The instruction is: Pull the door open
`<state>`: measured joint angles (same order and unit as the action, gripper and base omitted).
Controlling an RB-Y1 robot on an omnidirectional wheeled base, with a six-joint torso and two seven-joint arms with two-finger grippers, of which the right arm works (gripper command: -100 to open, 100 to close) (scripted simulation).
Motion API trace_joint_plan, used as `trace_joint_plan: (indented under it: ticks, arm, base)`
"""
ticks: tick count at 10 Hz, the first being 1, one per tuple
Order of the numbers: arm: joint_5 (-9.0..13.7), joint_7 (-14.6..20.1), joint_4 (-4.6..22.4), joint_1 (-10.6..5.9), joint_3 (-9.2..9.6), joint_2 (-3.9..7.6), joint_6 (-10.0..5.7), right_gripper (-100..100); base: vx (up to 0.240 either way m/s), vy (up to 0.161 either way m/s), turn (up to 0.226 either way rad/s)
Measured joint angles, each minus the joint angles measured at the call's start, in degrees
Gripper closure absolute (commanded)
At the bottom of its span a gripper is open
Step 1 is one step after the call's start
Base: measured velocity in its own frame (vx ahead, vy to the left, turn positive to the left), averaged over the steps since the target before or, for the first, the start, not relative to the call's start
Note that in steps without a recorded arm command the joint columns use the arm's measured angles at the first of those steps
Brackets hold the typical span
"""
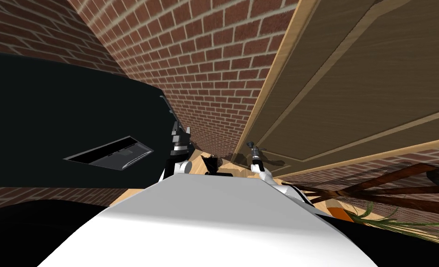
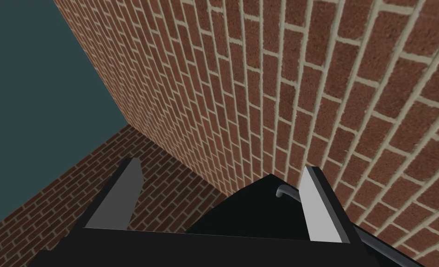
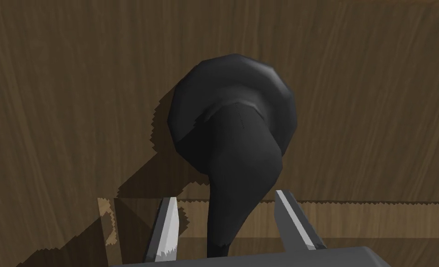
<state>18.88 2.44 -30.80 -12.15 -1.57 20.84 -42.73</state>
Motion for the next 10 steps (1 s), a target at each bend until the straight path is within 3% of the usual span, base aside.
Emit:
trace_joint_plan:
  ticks: [5, 10]
  arm:
    - [-0.04, 0.03, -0.05, 0.03, 0.0, -0.06, 0.13, 100]
    - [-0.79, 1.92, 0.59, 0.2, 0.92, 1.07, -0.93, 100]
  base:
    - [-0.025, -0.001, 0.012]
    - [-0.201, -0.027, 0.101]
